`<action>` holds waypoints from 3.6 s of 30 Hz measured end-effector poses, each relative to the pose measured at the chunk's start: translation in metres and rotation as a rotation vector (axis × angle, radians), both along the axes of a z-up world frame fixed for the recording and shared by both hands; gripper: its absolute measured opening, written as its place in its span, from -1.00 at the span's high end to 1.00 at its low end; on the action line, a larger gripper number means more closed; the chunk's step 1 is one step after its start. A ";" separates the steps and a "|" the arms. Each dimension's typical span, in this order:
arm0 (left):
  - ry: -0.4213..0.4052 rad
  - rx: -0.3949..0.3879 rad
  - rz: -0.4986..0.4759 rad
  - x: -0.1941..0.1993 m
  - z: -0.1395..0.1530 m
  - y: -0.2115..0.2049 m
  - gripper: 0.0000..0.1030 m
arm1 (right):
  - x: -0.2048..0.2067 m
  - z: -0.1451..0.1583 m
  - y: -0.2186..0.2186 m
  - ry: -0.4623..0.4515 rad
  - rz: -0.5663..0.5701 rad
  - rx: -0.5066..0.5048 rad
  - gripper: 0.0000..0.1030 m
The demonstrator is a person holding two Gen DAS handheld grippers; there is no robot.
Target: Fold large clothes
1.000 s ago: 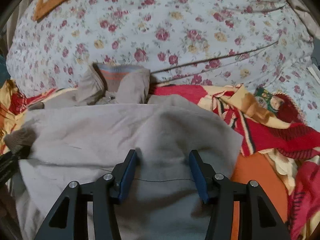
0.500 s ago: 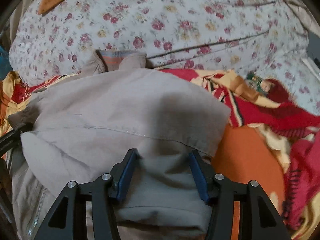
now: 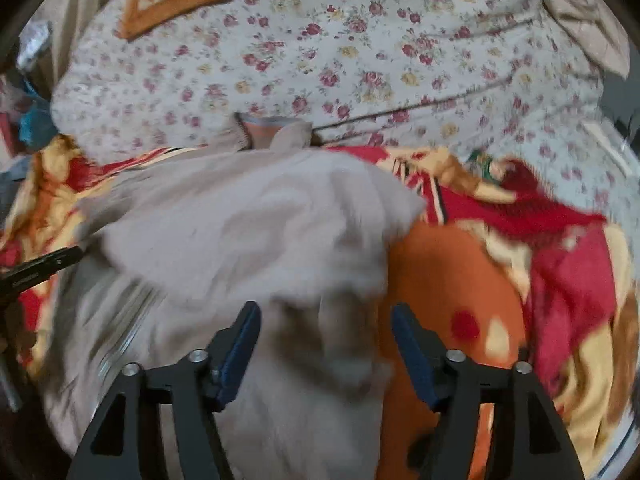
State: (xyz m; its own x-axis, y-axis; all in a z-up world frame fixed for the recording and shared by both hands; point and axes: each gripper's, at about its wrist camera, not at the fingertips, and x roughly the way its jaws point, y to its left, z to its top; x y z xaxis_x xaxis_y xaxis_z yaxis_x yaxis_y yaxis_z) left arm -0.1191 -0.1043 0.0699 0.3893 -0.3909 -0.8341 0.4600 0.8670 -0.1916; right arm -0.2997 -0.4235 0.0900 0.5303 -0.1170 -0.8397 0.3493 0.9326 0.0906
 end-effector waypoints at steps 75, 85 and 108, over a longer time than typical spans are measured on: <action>0.245 -0.085 -0.146 -0.160 -0.072 0.094 -0.34 | -0.151 -0.102 0.109 0.317 0.266 0.416 -0.12; 0.308 -0.096 -0.222 -0.173 -0.060 0.104 0.80 | -0.167 -0.061 0.124 0.174 0.374 0.454 0.72; -0.037 -0.427 -0.132 -0.046 0.116 0.071 0.83 | -0.089 0.102 0.028 -0.460 0.227 0.485 0.75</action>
